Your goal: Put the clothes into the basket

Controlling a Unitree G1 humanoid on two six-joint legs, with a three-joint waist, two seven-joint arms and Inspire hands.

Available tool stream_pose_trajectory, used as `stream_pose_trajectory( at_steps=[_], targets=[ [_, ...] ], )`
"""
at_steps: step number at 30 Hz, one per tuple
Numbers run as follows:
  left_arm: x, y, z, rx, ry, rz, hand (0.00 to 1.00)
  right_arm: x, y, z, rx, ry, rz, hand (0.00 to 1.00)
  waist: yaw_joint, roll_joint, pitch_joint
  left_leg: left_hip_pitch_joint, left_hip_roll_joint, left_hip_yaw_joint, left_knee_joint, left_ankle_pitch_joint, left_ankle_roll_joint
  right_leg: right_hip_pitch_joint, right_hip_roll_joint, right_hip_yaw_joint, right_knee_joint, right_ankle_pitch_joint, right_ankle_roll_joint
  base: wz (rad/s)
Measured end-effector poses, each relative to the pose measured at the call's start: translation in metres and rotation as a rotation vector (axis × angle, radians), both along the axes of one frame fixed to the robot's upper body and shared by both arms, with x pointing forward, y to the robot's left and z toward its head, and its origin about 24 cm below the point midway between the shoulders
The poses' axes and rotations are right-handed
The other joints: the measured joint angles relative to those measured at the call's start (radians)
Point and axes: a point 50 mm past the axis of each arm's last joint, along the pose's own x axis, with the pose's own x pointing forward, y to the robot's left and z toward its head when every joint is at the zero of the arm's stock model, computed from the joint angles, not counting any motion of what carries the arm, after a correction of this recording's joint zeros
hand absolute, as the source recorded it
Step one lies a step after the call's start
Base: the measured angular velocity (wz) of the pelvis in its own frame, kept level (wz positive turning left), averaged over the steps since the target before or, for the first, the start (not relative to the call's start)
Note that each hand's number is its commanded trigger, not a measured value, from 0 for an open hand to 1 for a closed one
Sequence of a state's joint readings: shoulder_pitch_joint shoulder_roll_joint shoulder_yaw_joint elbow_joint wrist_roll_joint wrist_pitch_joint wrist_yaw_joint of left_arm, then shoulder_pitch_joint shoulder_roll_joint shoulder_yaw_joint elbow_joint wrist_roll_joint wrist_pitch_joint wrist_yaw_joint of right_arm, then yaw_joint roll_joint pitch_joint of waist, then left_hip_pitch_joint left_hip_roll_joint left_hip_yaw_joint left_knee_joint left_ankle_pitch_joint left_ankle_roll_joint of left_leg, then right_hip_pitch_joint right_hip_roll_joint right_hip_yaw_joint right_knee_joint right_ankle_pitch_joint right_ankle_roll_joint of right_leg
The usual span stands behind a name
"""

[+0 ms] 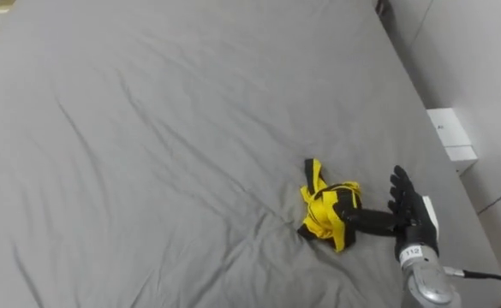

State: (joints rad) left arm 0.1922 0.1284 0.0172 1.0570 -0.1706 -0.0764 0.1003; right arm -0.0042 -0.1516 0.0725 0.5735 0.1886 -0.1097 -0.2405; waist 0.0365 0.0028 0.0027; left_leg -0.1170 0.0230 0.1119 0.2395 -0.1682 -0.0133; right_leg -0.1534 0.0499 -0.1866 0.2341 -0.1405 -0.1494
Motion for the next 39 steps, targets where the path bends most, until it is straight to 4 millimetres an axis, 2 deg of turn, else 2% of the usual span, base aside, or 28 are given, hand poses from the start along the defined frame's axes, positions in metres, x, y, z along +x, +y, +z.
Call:
stream_pose_trajectory(
  at_steps=[2,7,12,18,19,20,24,30,31,33,34,39],
  targets=[
    [0.010,-0.001,0.000,0.000,0.001,-0.010,0.00,0.001,-0.001,-0.006,-0.012,0.037,-0.005,0.00,0.004,-0.003,0.0034,-0.020,-0.003,-0.020,-0.001,0.000,0.000,-0.006,-0.001,-0.018,-0.014,0.000,0.001,0.26],
    [0.017,-0.002,0.000,-0.003,0.005,-0.012,0.00,0.003,-0.003,-0.015,-0.034,0.098,-0.021,0.00,0.024,-0.003,0.0037,-0.040,-0.004,-0.033,-0.004,0.000,0.000,-0.010,-0.001,-0.040,-0.032,0.000,0.001,0.15],
    [0.015,-0.001,-0.001,-0.002,0.019,-0.010,0.00,0.012,-0.003,-0.022,-0.062,0.168,-0.002,0.00,0.031,-0.006,0.0058,-0.066,-0.004,-0.038,-0.005,0.000,0.000,-0.022,-0.005,-0.085,-0.037,-0.001,0.003,0.18],
    [0.008,0.003,-0.002,0.020,0.044,0.001,0.00,0.010,-0.015,-0.028,-0.108,0.223,-0.038,0.00,0.075,-0.017,0.0099,-0.105,-0.004,-0.043,0.014,0.002,0.004,-0.036,-0.014,-0.112,-0.049,-0.004,0.007,0.18],
    [0.009,0.004,-0.002,0.024,0.044,-0.001,0.00,0.009,-0.017,-0.029,-0.124,0.237,-0.044,0.56,0.081,-0.016,0.0102,-0.117,-0.005,-0.043,0.025,0.001,0.005,-0.039,-0.016,-0.120,-0.049,-0.003,0.009,0.19],
    [0.009,0.005,-0.001,0.028,0.045,-0.004,0.00,0.011,-0.018,-0.029,-0.137,0.247,-0.043,1.00,0.084,-0.016,0.0106,-0.125,-0.005,-0.043,0.031,0.001,0.006,-0.042,-0.018,-0.127,-0.048,-0.003,0.009,0.19],
    [0.011,0.007,-0.001,0.025,0.054,-0.016,0.00,0.012,-0.027,-0.029,-0.185,0.274,-0.062,1.00,0.087,-0.008,0.0159,-0.140,-0.007,-0.045,0.035,0.005,0.014,-0.045,-0.026,-0.155,-0.049,-0.006,0.013,0.20],
    [0.013,0.012,-0.001,0.023,0.082,-0.031,0.00,0.011,-0.067,-0.017,-0.273,0.293,-0.125,1.00,0.111,0.007,0.0218,-0.192,-0.009,-0.056,0.059,0.008,0.018,-0.082,-0.031,-0.177,-0.047,-0.005,0.014,0.12],
    [0.012,0.014,-0.001,0.029,0.089,-0.031,0.00,0.013,-0.071,-0.015,-0.284,0.292,-0.139,1.00,0.112,0.010,0.0181,-0.202,-0.009,-0.057,0.061,0.008,0.018,-0.090,-0.031,-0.181,-0.047,-0.005,0.014,0.10],
    [0.012,0.015,0.000,0.033,0.094,-0.031,0.00,0.015,-0.077,-0.010,-0.296,0.286,-0.157,1.00,0.113,0.019,0.0203,-0.206,-0.009,-0.057,0.060,0.008,0.018,-0.092,-0.032,-0.185,-0.048,-0.005,0.014,0.06],
    [0.011,0.017,0.000,0.036,0.100,-0.029,0.00,0.014,-0.080,-0.010,-0.300,0.287,-0.168,1.00,0.113,0.024,0.0171,-0.203,-0.010,-0.057,0.056,0.008,0.017,-0.090,-0.031,-0.184,-0.047,-0.006,0.014,0.00],
    [0.013,0.019,0.001,0.049,0.099,-0.028,0.00,0.013,-0.083,-0.009,-0.300,0.289,-0.186,1.00,0.107,0.022,0.0147,-0.168,-0.015,-0.057,0.013,0.016,0.013,-0.075,-0.030,-0.179,-0.050,-0.009,0.015,-0.02]
  ],
)
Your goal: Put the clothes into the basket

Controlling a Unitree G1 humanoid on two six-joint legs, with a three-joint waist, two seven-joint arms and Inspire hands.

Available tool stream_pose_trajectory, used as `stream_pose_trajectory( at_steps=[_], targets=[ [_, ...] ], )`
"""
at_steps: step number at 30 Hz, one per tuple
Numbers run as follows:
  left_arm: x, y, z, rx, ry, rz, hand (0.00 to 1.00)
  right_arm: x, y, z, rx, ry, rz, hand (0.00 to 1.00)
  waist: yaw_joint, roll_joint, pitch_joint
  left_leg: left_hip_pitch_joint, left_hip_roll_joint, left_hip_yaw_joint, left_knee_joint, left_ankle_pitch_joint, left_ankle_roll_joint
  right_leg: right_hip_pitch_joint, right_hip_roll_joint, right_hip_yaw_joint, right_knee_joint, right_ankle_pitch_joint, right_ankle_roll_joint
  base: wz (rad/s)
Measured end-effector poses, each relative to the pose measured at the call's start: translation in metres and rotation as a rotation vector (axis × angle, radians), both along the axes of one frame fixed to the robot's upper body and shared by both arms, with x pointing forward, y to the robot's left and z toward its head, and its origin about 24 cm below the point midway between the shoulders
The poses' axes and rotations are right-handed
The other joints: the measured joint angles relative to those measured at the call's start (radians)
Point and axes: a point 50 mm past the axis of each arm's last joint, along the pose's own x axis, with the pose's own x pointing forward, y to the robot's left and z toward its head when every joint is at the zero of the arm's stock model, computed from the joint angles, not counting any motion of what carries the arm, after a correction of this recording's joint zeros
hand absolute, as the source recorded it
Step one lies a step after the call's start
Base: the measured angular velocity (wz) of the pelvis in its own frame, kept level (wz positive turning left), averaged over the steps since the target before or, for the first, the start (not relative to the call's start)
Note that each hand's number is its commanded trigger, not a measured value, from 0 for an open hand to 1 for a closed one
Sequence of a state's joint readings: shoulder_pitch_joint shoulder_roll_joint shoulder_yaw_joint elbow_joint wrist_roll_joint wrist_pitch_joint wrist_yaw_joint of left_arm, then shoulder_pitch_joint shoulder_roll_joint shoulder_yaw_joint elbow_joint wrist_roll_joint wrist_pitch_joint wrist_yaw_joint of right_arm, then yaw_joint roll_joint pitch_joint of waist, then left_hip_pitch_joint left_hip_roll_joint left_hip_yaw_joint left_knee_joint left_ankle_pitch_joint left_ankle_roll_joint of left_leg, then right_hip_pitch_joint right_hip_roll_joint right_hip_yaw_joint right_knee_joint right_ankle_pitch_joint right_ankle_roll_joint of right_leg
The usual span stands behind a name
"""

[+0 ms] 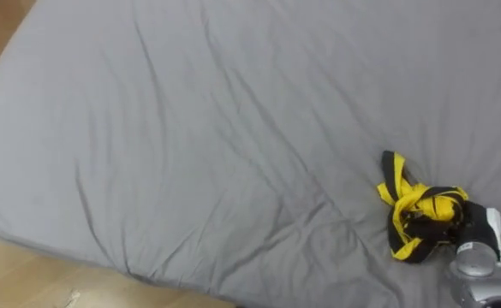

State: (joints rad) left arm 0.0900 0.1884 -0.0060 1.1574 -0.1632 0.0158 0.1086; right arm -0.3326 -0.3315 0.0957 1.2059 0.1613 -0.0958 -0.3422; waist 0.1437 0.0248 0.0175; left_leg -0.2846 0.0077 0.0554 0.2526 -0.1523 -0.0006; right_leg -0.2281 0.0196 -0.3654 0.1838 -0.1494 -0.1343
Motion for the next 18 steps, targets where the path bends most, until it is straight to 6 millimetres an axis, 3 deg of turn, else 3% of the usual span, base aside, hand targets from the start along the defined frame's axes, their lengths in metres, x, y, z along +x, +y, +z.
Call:
stream_pose_trajectory(
  at_steps=[7,11,13,18],
  targets=[
    [0.004,0.002,0.003,0.042,-0.037,0.015,0.00,-0.015,0.007,-0.009,0.070,-0.015,-0.028,1.00,-0.015,-0.035,-0.0054,0.114,-0.005,0.035,-0.063,0.000,0.000,0.072,-0.001,0.045,-0.002,-0.020,0.014,-0.14],
    [0.007,0.007,0.006,0.063,-0.074,0.048,0.00,-0.022,0.014,-0.009,0.130,-0.058,0.000,1.00,-0.049,-0.063,-0.0065,0.168,-0.010,0.047,-0.072,0.000,0.000,0.124,-0.004,0.064,-0.017,-0.024,0.020,-0.15],
    [0.007,0.005,0.005,0.058,-0.073,0.049,0.00,-0.027,0.021,-0.010,0.157,-0.077,0.028,1.00,-0.065,-0.077,-0.0123,0.222,-0.011,0.061,-0.090,-0.001,0.001,0.160,-0.003,0.097,-0.018,-0.027,0.025,-0.37],
    [-0.017,0.007,0.002,0.054,-0.016,0.113,0.00,-0.021,0.025,0.004,0.182,-0.144,0.087,1.00,-0.118,-0.080,-0.0126,0.291,-0.015,0.093,-0.100,-0.002,0.003,0.205,-0.003,0.169,-0.016,-0.032,0.034,-0.26]
  ],
)
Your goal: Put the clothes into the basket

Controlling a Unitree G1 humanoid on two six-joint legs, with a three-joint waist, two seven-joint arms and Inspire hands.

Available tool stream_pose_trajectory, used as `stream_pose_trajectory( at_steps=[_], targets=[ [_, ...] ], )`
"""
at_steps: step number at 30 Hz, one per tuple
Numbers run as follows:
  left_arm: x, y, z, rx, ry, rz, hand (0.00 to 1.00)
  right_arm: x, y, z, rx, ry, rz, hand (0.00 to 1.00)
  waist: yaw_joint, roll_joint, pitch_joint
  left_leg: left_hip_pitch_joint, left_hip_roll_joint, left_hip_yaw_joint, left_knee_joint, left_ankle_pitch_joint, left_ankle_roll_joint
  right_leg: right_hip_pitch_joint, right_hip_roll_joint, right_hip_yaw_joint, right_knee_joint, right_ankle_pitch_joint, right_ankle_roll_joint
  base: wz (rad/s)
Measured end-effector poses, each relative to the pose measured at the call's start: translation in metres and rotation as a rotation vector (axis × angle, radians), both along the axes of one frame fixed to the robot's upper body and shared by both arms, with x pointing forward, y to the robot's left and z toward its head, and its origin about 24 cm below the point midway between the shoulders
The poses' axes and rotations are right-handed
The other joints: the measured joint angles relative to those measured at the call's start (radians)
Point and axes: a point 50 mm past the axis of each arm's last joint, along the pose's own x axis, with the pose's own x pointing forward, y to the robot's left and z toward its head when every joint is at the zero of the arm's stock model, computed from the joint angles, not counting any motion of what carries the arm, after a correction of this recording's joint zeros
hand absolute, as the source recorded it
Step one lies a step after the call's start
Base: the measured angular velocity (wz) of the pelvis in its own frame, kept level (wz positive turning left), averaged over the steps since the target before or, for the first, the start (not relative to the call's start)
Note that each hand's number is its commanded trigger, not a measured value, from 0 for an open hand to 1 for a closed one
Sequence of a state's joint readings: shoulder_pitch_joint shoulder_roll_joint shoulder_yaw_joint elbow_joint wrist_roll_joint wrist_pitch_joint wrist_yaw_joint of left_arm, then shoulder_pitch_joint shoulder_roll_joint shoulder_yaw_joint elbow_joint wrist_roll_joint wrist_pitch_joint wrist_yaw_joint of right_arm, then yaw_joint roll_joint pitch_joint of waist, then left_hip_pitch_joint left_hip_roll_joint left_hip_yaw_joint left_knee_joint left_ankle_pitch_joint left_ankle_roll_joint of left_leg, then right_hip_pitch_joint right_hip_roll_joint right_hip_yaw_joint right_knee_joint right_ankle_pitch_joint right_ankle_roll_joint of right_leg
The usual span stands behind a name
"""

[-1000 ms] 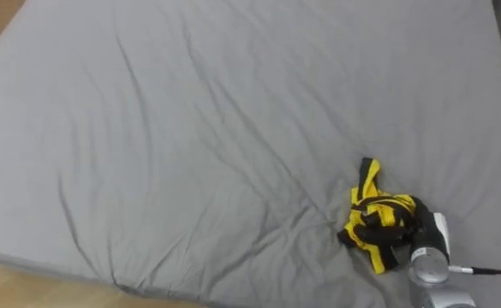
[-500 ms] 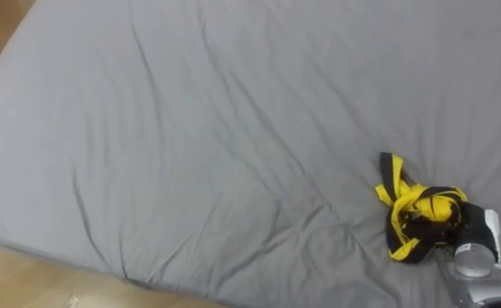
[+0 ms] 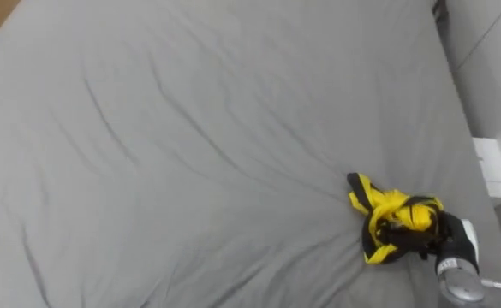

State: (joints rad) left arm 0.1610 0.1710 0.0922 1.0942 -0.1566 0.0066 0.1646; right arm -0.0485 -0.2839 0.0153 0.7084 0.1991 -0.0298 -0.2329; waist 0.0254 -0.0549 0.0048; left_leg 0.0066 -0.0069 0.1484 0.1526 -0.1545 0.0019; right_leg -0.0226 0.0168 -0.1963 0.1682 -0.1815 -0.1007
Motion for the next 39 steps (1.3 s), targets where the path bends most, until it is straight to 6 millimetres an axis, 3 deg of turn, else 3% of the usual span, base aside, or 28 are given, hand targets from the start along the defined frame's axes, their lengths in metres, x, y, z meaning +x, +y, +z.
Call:
stream_pose_trajectory(
  at_steps=[4,10,15,17,20,25,32,39],
  targets=[
    [-0.008,0.002,0.000,0.005,0.038,0.009,0.00,0.000,0.006,0.006,0.017,-0.027,0.042,1.00,-0.025,0.000,0.0003,0.029,0.000,0.027,-0.003,-0.003,0.004,0.013,0.002,0.027,0.002,-0.003,0.005,-0.14],
    [-0.019,0.005,-0.001,0.015,0.104,0.002,0.00,-0.003,0.007,0.015,0.048,-0.066,0.063,1.00,-0.062,0.000,0.0007,0.053,-0.001,0.071,-0.005,-0.003,0.004,0.019,0.012,0.116,0.005,-0.002,0.006,-0.10],
    [-0.039,0.009,0.000,0.023,0.168,0.036,0.00,-0.017,-0.036,0.032,0.025,-0.156,-0.164,1.00,-0.106,-0.005,0.0033,0.082,0.001,0.097,-0.011,-0.005,0.006,0.030,0.026,0.203,0.014,-0.002,0.006,-0.28],
    [-0.046,0.010,0.000,0.026,0.209,0.066,0.00,-0.033,-0.059,0.036,0.013,-0.179,-0.308,1.00,-0.121,-0.001,0.0061,0.094,0.009,0.102,-0.011,-0.016,0.004,0.029,0.039,0.238,0.018,-0.001,0.004,-0.46],
    [-0.050,0.010,0.000,0.036,0.244,0.077,0.00,-0.054,-0.073,0.032,-0.003,-0.156,-0.416,1.00,-0.148,0.006,0.0181,0.094,0.017,0.127,-0.011,-0.023,0.003,0.019,0.055,0.268,0.019,0.006,-0.002,-0.28],
    [-0.060,0.011,0.000,0.041,0.294,0.085,0.00,-0.079,-0.075,0.016,0.002,-0.063,-0.472,1.00,-0.169,0.016,0.0202,0.093,0.031,0.178,-0.010,-0.023,0.003,0.000,0.080,0.333,0.022,0.018,-0.009,-0.33],
    [-0.072,0.012,0.001,0.050,0.338,0.103,0.00,-0.101,-0.075,0.007,-0.010,0.006,-0.501,1.00,-0.201,0.021,0.0198,0.093,0.042,0.181,-0.009,-0.024,0.000,-0.012,0.100,0.374,0.022,0.038,-0.017,-0.21],
    [-0.075,0.011,0.001,0.047,0.353,0.101,0.00,-0.107,-0.075,0.005,-0.009,0.022,-0.504,1.00,-0.216,0.029,0.0205,0.092,0.049,0.182,-0.009,-0.031,-0.010,-0.020,0.112,0.391,0.023,0.044,-0.012,-0.07]
  ],
)
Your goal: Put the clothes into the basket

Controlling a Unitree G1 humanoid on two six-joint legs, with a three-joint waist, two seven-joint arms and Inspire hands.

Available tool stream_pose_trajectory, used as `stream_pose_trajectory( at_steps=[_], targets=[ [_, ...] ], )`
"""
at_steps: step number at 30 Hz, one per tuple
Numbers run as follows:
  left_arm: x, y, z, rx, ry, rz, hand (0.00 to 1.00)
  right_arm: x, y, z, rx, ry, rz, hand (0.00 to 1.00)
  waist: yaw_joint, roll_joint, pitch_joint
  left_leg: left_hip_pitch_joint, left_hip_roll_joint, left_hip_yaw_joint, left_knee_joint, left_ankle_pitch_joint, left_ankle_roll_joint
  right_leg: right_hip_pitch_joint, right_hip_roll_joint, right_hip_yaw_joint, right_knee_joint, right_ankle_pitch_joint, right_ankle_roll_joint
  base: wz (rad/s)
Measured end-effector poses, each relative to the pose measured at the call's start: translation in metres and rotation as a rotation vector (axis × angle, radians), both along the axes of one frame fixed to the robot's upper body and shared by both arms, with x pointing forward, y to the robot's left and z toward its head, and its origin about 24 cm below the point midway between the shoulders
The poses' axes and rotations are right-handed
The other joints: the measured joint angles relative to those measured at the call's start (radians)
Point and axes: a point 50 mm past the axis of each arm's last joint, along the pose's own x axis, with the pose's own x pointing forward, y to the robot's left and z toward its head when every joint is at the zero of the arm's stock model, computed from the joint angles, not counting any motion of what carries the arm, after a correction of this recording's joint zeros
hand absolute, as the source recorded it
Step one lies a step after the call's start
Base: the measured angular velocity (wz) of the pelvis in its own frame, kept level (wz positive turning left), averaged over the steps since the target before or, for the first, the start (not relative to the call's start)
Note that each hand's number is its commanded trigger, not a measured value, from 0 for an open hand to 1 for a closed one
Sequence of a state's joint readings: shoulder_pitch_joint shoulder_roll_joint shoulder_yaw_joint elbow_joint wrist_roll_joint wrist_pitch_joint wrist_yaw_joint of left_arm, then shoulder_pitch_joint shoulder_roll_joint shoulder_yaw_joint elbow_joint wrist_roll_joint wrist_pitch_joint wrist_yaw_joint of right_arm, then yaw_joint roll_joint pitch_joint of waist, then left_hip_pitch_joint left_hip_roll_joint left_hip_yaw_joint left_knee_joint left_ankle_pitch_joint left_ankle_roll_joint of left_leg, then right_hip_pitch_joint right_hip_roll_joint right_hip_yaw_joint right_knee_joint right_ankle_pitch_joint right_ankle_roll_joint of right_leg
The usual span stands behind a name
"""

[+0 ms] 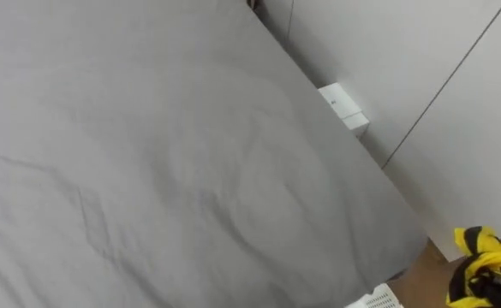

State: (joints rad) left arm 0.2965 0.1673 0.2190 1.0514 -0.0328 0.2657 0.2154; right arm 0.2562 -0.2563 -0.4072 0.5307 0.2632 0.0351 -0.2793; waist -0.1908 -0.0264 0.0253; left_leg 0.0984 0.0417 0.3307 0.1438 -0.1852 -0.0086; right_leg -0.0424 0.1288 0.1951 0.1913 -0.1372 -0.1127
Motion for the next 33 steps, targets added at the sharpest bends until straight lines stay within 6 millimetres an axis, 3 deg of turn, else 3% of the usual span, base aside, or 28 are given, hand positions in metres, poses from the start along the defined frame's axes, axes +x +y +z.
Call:
stream_pose_trajectory(
  at_steps=[6,12,15,17,20,23,33],
  targets=[
    [0.002,-0.004,-0.001,-0.012,0.008,-0.040,0.00,0.001,0.000,-0.007,0.011,0.022,-0.048,1.00,-0.005,0.018,0.0002,-0.023,-0.001,0.001,0.000,0.000,0.000,-0.023,-0.001,0.004,-0.004,0.017,0.008,-0.02],
    [0.012,-0.008,-0.003,-0.035,0.001,-0.080,0.00,0.022,0.003,-0.014,0.052,0.024,-0.071,1.00,-0.021,0.052,-0.0019,-0.101,0.001,0.029,0.000,-0.004,0.007,-0.117,0.005,0.024,0.012,0.044,0.023,-0.13],
    [0.017,-0.011,-0.004,-0.048,-0.004,-0.113,0.00,0.030,0.001,-0.012,0.052,0.017,-0.072,1.00,-0.025,0.074,-0.0026,-0.148,0.002,0.044,0.011,-0.010,0.020,-0.184,0.002,0.024,0.059,0.042,0.027,-0.12],
    [0.024,-0.015,-0.006,-0.072,-0.008,-0.141,0.00,0.042,-0.008,-0.002,0.010,-0.005,-0.067,1.00,-0.027,0.112,-0.0033,-0.200,-0.003,0.051,0.026,-0.012,0.030,-0.241,-0.005,0.025,0.078,0.046,0.034,-0.15],
    [0.035,-0.017,-0.008,-0.079,-0.011,-0.164,0.00,0.055,-0.013,0.005,-0.013,-0.028,-0.080,1.00,-0.023,0.143,-0.0041,-0.248,-0.018,0.068,0.029,-0.005,0.040,-0.305,-0.009,0.042,0.122,0.040,0.042,-0.11],
    [0.041,-0.020,-0.009,-0.092,-0.017,-0.177,0.00,0.063,-0.011,0.004,-0.015,-0.025,-0.075,1.00,-0.023,0.161,-0.0039,-0.289,-0.020,0.077,0.043,-0.004,0.041,-0.352,-0.008,0.050,0.139,0.039,0.044,-0.11],
    [0.063,-0.025,-0.011,-0.106,-0.028,-0.231,0.00,0.069,-0.010,-0.008,0.050,0.017,-0.141,1.00,0.003,0.199,-0.0013,-0.363,-0.024,0.080,0.056,0.003,0.043,-0.436,-0.008,0.055,0.173,0.038,0.043,-0.01]
  ],
)
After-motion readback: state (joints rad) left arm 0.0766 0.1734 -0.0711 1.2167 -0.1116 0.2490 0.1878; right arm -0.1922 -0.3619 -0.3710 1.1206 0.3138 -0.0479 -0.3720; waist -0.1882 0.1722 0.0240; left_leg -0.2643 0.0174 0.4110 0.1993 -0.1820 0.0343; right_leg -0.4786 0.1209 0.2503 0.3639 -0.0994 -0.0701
